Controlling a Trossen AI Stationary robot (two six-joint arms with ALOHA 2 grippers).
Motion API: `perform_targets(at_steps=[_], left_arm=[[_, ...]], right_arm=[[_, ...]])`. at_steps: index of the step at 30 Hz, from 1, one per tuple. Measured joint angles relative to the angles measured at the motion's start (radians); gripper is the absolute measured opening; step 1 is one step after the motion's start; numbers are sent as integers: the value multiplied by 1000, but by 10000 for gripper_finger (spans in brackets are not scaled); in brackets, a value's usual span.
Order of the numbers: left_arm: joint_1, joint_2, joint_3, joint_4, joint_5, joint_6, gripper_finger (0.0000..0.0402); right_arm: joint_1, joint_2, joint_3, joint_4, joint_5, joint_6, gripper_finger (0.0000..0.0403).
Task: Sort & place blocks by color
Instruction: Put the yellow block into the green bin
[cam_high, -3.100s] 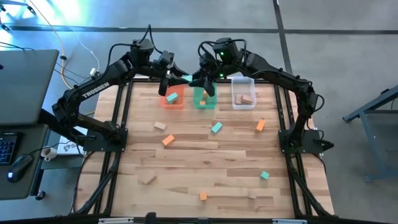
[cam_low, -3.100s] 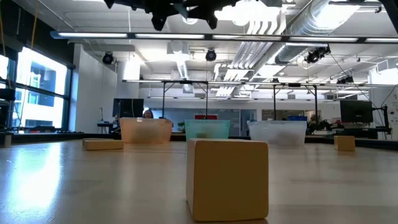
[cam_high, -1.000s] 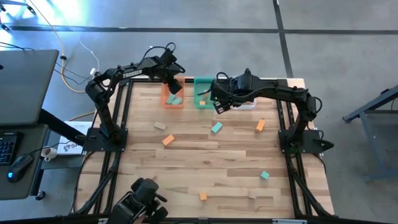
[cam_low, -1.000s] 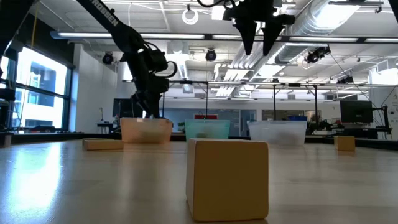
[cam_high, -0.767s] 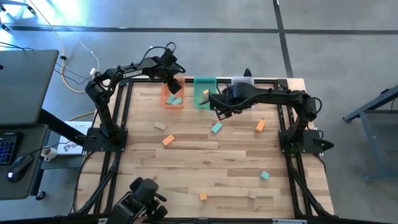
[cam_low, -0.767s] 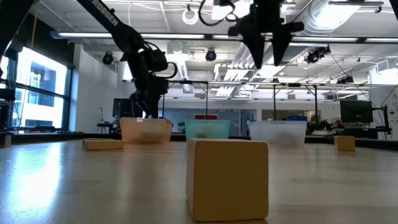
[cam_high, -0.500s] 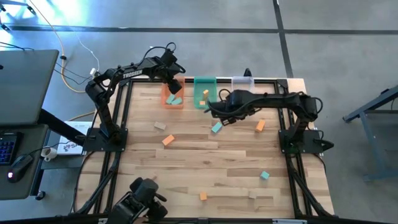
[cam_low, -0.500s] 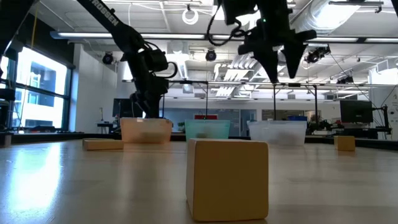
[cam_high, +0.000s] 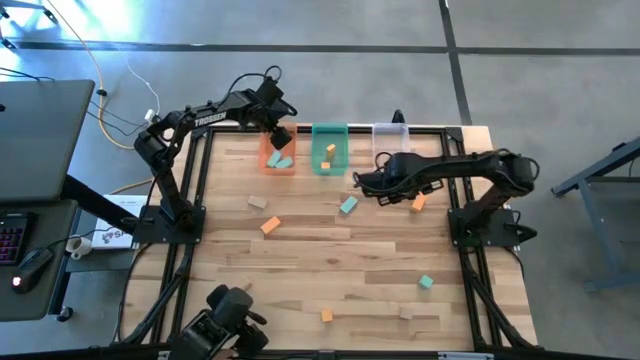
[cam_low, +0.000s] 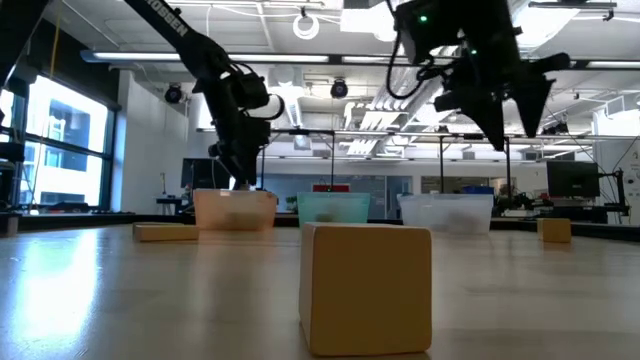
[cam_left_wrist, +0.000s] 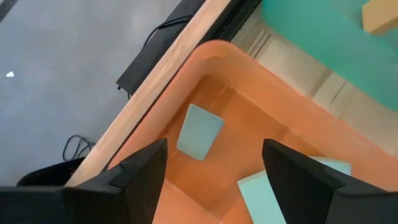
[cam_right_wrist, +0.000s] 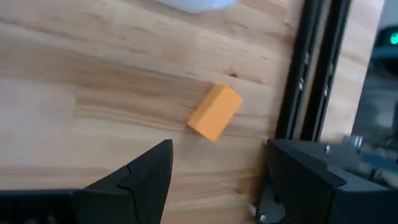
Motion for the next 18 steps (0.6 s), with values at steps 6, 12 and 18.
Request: perform_targets(at_steps=[6,12,18], left_arm=[[0,-7,86,-66,-1,7,250],[-2,-8,202,-127,3,8,249],[-2,-8,304,-160,6,8,248]], right_arm=[[0,-143,-164,132,0,177,245],[0,-243,-332,270,-8,347,245],[0,-294,-473,407,-10,457,245]])
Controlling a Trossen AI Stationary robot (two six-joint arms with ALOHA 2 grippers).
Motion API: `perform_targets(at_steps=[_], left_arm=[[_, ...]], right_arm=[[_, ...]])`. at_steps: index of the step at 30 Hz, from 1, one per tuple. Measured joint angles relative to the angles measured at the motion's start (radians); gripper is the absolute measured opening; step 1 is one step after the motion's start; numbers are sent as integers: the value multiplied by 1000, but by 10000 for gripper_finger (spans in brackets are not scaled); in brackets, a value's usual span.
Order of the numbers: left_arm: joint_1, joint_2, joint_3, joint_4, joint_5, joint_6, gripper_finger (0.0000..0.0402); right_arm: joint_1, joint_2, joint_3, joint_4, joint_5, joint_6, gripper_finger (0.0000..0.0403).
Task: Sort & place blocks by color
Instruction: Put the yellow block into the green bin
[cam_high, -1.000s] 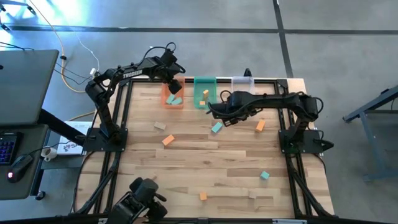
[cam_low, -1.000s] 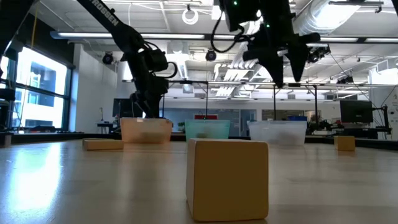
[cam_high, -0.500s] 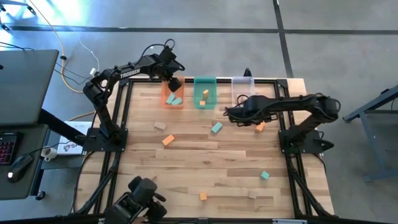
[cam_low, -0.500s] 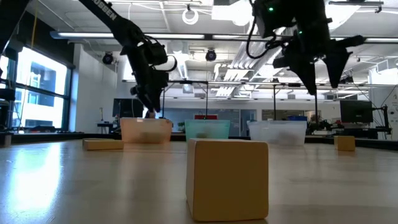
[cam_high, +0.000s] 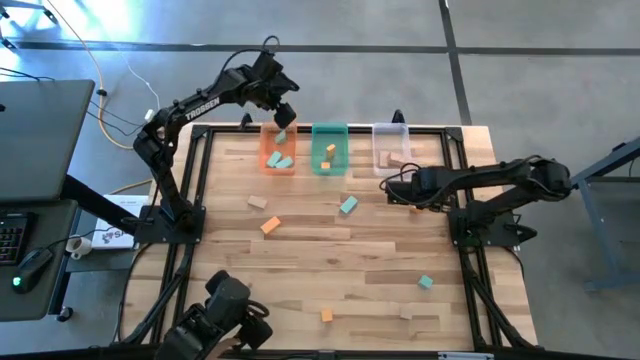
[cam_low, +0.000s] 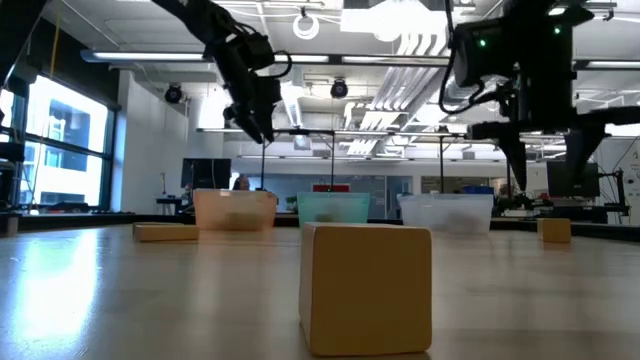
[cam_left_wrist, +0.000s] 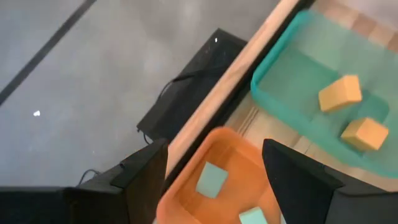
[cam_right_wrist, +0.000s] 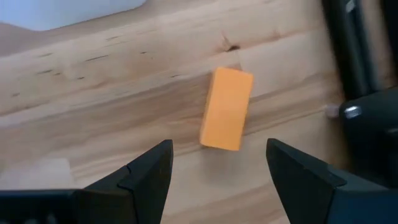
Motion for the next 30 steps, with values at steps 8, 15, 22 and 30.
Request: perform_targets(at_steps=[8,15,22,30], left_arm=[[0,0,60,1,0,19,248],[0,0,61,6,0,19,248],[0,0,61,7,0,44,248],[0,0,61,7,0,44,248]], right_arm=[[0,-5,-112,100,-23,89,245],[-4,-4,-185,201,-13,134,240],[-34,-4,-267,342,-12,129,200],[-39,-4,-275,382,-34,46,106]])
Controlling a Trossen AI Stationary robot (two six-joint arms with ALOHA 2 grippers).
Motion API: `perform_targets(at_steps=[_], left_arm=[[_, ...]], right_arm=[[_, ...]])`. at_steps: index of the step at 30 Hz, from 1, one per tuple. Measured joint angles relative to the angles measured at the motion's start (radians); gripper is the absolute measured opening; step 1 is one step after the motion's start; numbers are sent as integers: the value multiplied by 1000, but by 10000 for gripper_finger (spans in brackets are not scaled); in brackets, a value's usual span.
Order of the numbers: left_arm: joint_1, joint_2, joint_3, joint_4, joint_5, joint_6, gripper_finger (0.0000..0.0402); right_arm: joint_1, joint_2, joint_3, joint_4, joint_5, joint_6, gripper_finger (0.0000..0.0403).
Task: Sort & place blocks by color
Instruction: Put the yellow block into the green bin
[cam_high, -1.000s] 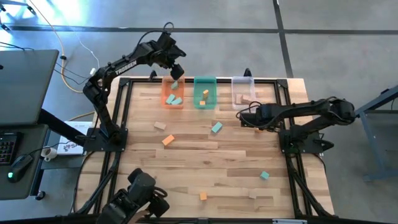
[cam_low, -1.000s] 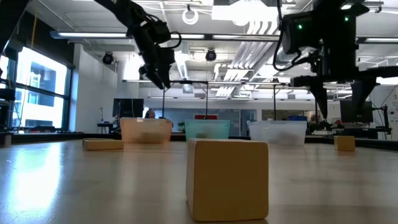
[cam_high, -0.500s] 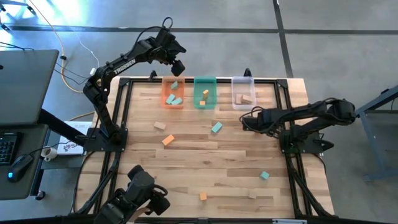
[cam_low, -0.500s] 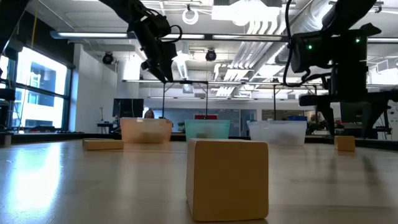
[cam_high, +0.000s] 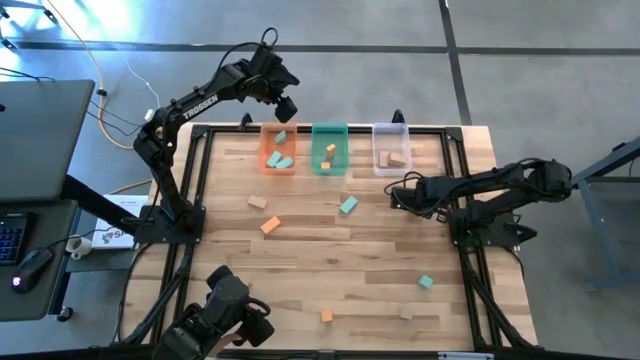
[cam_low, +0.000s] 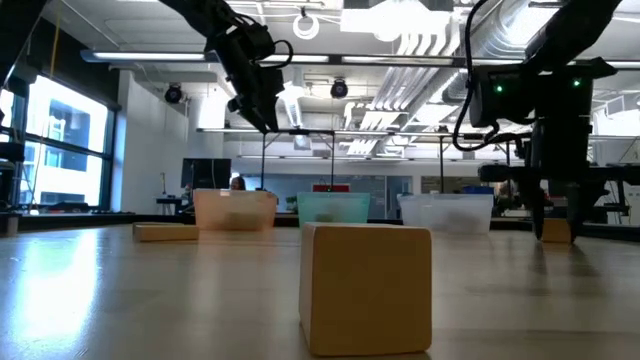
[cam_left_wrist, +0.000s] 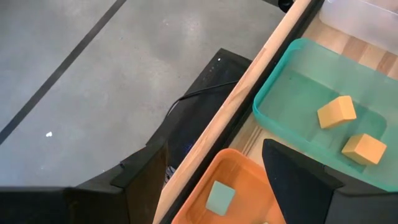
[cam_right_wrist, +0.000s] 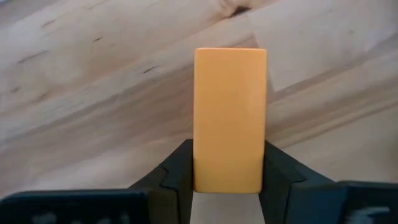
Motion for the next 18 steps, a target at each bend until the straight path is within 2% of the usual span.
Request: perform_targets(at_steps=[6,12,18], left_arm=[[-14,0,0,0,0,0,249],[-41,0,0,0,20,-19,250],[-72,1,0,0,143,-40,250]], right_arm=[[0,0,55,27,-38,-150,106],[-5,0,174,63,-50,-359,106],[-60,0,308,95,-60,-630,106]])
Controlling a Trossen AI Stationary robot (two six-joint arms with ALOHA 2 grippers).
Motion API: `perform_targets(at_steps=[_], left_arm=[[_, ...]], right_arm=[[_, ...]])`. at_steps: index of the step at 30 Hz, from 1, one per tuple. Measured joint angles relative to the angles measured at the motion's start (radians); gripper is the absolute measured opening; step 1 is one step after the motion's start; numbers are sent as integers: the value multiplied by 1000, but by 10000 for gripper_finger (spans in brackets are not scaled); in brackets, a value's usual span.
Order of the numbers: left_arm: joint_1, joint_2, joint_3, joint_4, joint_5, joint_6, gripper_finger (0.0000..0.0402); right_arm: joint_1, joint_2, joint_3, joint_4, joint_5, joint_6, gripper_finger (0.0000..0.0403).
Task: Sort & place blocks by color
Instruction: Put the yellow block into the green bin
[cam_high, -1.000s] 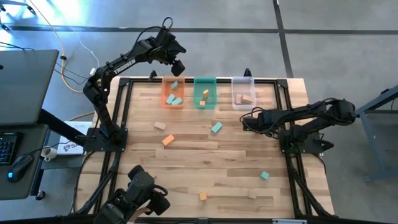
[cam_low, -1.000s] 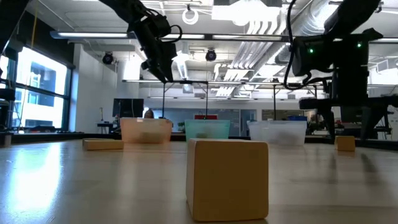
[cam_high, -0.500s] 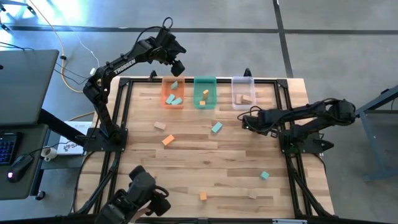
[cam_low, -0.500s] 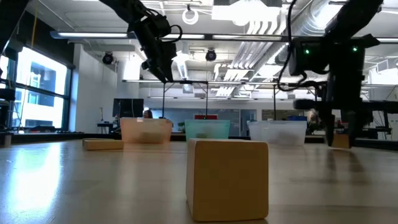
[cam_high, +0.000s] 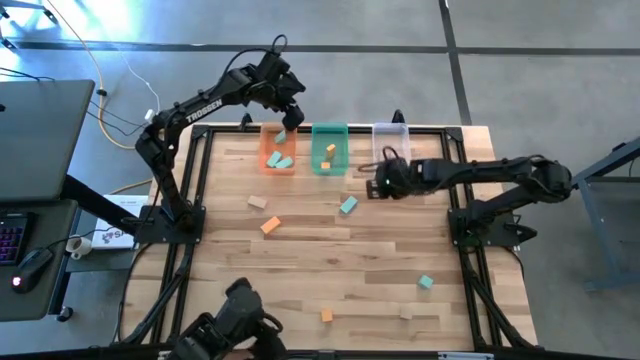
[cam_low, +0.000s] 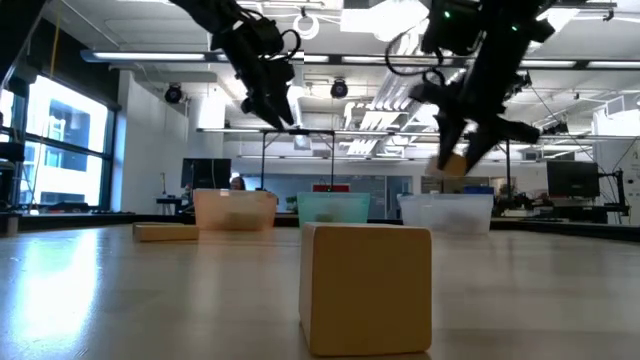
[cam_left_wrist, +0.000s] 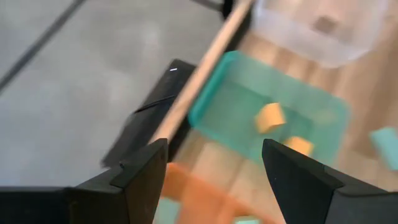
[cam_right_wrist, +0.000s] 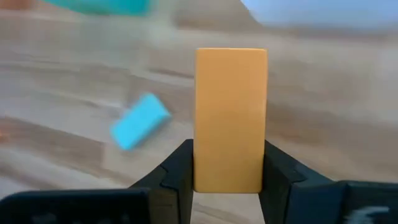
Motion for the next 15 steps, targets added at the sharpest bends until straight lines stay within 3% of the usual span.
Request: perform_targets(at_steps=[4,10,15], left_arm=[[-22,0,0,0,117,-15,250],[-40,0,0,12,425,-13,250],[-58,0,0,71,570,-12,250]], right_arm=[[-60,0,97,0,-23,-190,106],[-144,0,230,0,-118,-471,106],[-187,0,305,38,-218,-664,106]])
